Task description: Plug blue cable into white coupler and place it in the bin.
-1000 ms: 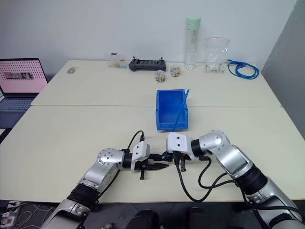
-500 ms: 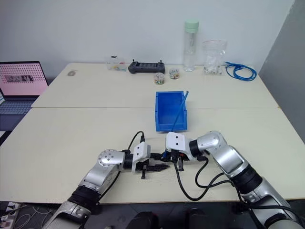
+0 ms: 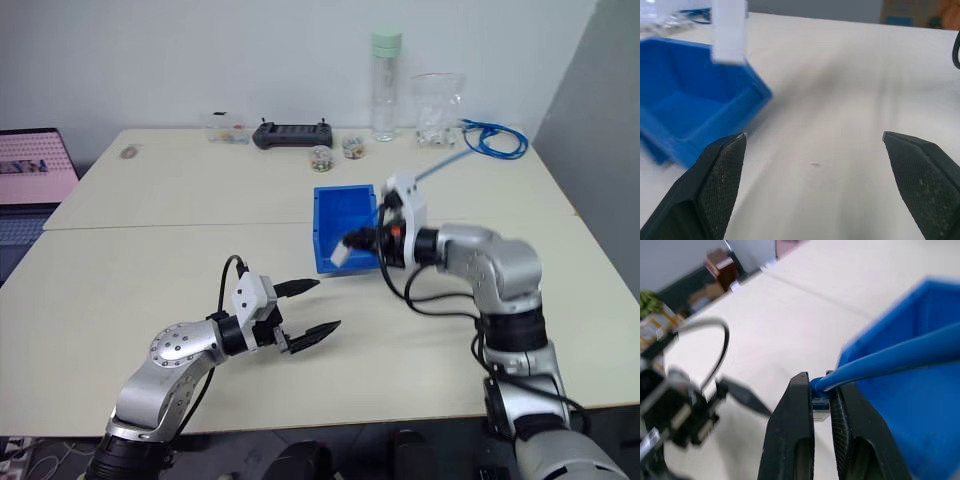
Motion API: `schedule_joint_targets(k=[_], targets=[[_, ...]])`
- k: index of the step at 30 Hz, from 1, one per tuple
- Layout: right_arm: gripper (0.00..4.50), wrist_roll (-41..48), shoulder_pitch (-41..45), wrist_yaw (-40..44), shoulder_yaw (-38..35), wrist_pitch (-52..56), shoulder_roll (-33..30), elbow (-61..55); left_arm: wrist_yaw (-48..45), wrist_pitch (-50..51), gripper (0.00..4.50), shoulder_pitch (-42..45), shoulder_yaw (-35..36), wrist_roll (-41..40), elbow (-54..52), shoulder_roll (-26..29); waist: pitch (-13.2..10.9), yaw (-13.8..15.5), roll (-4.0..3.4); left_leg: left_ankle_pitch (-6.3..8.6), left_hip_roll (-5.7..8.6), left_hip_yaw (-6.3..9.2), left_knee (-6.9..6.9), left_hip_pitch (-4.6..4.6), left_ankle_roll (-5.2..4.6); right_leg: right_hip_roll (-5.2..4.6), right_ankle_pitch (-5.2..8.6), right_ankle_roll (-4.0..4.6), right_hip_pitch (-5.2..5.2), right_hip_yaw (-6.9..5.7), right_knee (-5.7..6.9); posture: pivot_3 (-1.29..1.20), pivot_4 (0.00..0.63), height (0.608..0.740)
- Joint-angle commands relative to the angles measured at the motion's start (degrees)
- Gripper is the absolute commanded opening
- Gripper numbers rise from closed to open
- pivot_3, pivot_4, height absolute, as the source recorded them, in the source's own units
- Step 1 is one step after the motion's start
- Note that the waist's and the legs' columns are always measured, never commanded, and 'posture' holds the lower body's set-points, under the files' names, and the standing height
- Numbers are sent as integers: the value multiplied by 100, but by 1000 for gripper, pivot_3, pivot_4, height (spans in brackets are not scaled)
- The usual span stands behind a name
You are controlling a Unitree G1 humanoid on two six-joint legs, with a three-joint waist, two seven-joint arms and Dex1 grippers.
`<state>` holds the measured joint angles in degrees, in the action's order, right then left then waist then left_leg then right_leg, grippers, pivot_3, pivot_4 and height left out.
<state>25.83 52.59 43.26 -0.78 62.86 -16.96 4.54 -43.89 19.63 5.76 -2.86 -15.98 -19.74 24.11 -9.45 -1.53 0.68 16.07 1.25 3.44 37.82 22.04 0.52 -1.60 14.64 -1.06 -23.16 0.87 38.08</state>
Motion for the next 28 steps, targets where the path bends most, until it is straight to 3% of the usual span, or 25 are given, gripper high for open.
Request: schedule_joint_targets(k=[1,2,4,7,17,19,22,24,28], targets=[[181,-285,791,-76,5,-702,110,1644,933,363,4490,-158,330,-56,-525,-359,-2,17,3,0,3,-6,0,1,0,-3,0,0,-1,4,-1,0,150,740],[181,-359,962,-58,35,-899,136,2004,1077,426,4490,-204,339,-65,-596,-435,-4,1,2,0,5,-3,4,8,0,-6,0,0,-1,-1,-4,0,150,740],[866,-781,1410,6,264,-1783,206,3166,1396,408,4500,-417,146,88,-750,-670,-7,-4,1,0,12,-25,3,10,0,-10,-4,-5,-7,10,-6,0,150,740],[1545,-1074,1769,128,372,-2490,274,4159,1692,397,4500,-518,43,189,-865,-852,-8,-14,0,0,13,-41,4,10,0,-12,-4,-6,-9,10,-9,0,150,740],[3883,-1487,2237,221,311,-3239,196,5233,1985,448,4500,-360,-13,164,-689,-920,-12,-13,-3,0,6,-32,6,15,0,-11,-4,-3,-12,12,-4,0,150,740],[4419,-1516,2164,298,301,-3214,49,5069,2114,476,4500,-199,11,169,-572,-1013,-12,-4,-3,0,6,-28,6,15,0,-10,-4,-3,-11,11,-3,0,150,740],[4419,-1720,1427,426,466,-3277,-487,3812,2403,653,4500,-26,154,120,-428,-1193,-11,54,-2,0,9,-20,10,21,0,-11,-4,-4,-7,5,-6,0,150,740],[4419,-1637,571,355,368,-3285,-727,2365,2536,626,4500,-47,211,225,-398,-1191,-9,80,0,0,12,-14,16,38,0,-12,-4,-6,-11,2,-12,0,150,740],[4419,-1455,-1044,-337,65,-2861,-713,-139,2821,643,4500,-59,469,258,-329,-1214,-10,84,0,0,9,-19,10,57,2,-15,-1,-11,-33,9,-18,0,150,740]])
